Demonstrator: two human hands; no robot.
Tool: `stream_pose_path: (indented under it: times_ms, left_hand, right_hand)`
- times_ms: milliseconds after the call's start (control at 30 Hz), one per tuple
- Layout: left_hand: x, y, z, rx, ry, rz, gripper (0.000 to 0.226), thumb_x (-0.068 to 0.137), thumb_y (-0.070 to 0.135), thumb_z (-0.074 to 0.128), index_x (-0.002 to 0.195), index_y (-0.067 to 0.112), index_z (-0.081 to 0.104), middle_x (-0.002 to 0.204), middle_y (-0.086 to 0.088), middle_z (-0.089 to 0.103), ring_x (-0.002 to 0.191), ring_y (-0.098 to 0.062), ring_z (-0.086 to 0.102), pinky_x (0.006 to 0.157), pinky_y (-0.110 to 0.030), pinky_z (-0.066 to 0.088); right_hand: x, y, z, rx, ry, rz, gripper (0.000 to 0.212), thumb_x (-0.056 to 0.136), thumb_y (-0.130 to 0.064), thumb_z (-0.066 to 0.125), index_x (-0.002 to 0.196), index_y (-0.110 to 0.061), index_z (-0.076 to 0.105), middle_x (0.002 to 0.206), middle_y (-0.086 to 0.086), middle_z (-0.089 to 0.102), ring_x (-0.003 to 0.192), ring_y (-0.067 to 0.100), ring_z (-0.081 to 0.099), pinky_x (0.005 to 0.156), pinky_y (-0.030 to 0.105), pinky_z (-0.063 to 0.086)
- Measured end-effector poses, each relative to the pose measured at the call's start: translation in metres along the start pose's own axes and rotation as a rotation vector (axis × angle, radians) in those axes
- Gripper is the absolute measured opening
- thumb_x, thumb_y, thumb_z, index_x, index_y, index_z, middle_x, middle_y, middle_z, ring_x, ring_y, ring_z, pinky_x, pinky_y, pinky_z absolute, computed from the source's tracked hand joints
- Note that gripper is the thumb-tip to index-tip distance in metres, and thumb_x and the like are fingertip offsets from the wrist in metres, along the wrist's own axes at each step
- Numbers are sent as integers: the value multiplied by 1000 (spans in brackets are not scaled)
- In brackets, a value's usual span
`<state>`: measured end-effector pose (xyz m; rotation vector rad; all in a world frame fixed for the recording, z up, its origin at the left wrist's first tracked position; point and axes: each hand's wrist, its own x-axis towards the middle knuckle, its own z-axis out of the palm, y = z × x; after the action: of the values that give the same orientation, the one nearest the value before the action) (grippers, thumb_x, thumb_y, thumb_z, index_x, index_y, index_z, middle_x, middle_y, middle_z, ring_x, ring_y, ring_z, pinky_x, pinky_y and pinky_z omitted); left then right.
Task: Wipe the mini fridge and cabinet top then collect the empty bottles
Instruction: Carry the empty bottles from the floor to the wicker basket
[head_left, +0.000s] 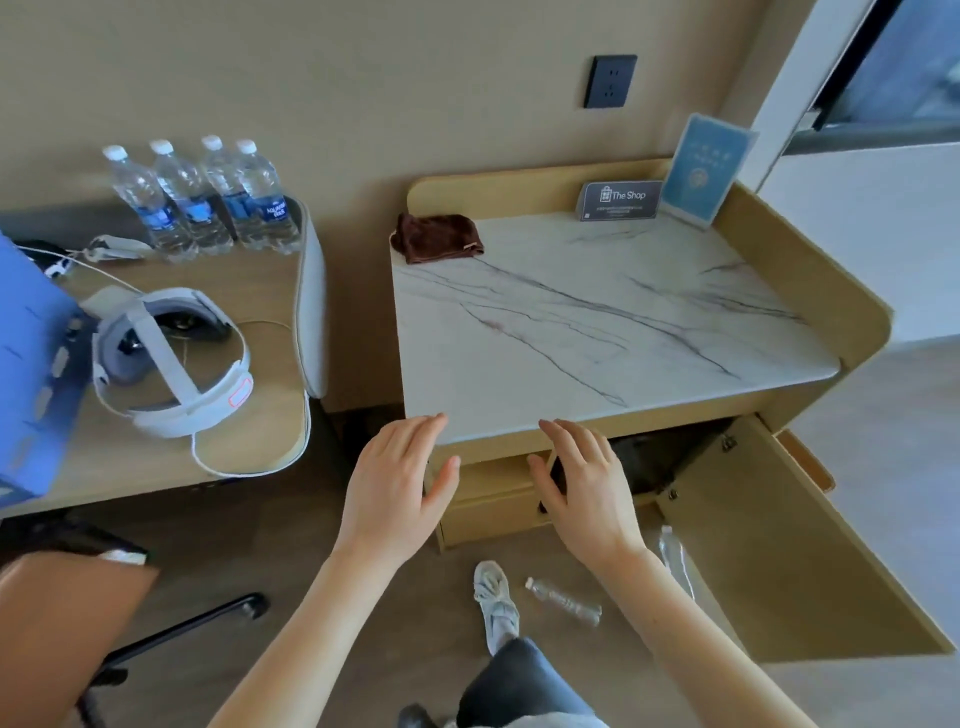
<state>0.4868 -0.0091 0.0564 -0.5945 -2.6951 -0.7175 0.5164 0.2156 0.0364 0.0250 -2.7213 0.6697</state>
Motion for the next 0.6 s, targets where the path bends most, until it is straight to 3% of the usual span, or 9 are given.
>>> stream_pose_path:
  times_ms: [200,300,400,600]
  left_hand:
    - [-39,24,1,-39,-30,48,48,96,41,45,129,9,61,122,-2,66,113,-18,59,95,-29,46]
    - [-55,38,7,-68,-61,50,48,97,41,45,129,10,61,123,-2,66,114,-18,59,95,-31,48]
    - [-74,51,21,-84,-108,34,49,97,44,43,129,12,61,124,-1,66,115,-17,60,95,-31,50]
    - [-92,92,50,-84,-156,5,52,97,46,41,128,11,62,122,-1,67,113,-19,62,94,-31,49]
  right_hand:
    - [-70,12,-22,-57,73,47,39,93,-31,57,124,-9,65,121,5,66,115,24,58,96,38,51]
    - [-97,22,-32,-86,63,103,42,95,-36,53,126,-11,65,123,3,66,116,22,57,97,34,47]
    - [-124,38,-37,-90,14,150,42,97,-37,54,129,-12,63,126,2,64,119,22,56,100,38,48]
    - [-154,79,-61,-81,45,174,35,94,-32,57,122,-13,65,120,2,66,111,22,56,92,37,50]
